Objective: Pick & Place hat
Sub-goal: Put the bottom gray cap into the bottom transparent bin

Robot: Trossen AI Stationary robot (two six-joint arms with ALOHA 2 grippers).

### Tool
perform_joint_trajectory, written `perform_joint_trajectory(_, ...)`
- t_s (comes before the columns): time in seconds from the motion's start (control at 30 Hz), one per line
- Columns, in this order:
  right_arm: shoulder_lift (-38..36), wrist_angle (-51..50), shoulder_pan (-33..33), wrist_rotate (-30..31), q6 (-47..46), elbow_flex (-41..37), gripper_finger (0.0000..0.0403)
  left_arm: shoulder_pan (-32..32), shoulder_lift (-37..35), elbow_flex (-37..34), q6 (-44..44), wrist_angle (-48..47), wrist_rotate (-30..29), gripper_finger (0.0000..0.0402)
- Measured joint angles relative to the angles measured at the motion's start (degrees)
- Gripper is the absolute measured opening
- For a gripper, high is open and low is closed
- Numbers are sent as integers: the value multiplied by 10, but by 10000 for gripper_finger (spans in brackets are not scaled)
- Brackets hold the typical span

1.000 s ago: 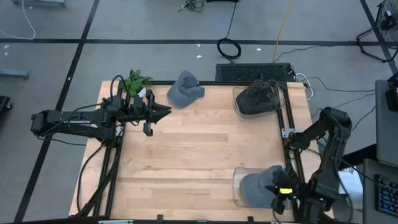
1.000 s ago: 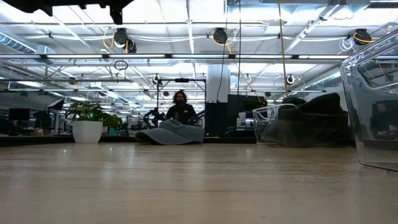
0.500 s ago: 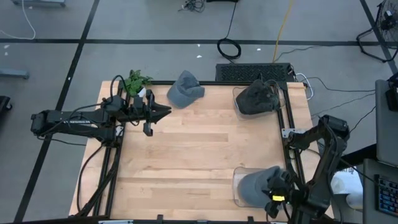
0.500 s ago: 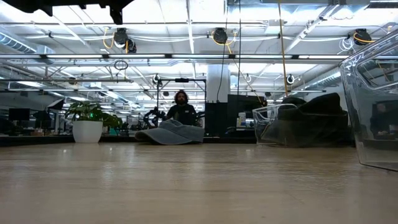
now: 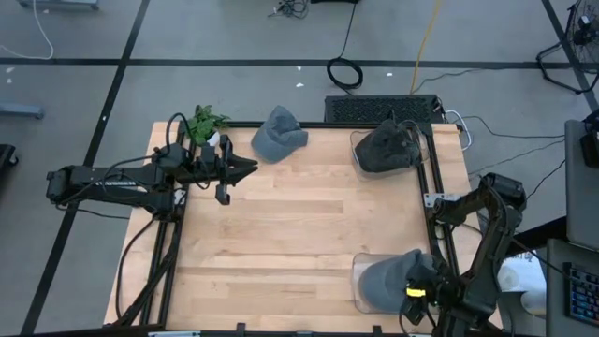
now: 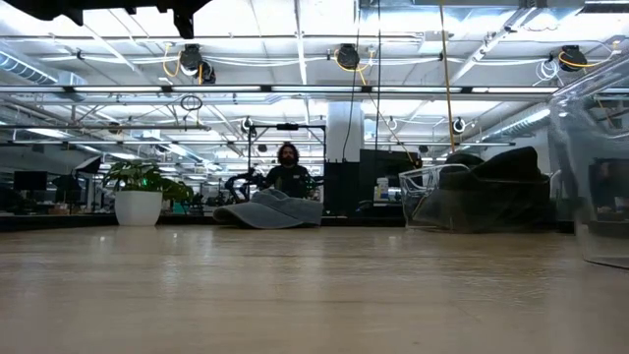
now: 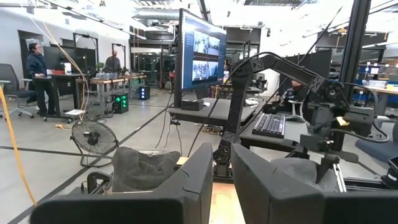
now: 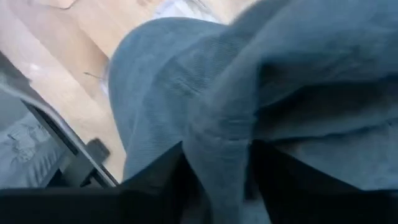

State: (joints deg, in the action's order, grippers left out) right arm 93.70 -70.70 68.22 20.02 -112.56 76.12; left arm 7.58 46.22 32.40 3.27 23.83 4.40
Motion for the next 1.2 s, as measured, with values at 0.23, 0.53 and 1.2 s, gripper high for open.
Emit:
perform_joint_trajectory(0.23, -60, -20, 0, -10, -30, 0, 214, 0, 0, 0, 0, 0, 0, 67)
perform_joint_trajectory(0.53, -117, -107, 0, -6, -67, 0, 215, 0, 0, 0, 0, 0, 0, 67)
perform_joint_trajectory(1.2, -163, -101, 0, -32, -54, 0, 206, 0, 0, 0, 0, 0, 0, 67)
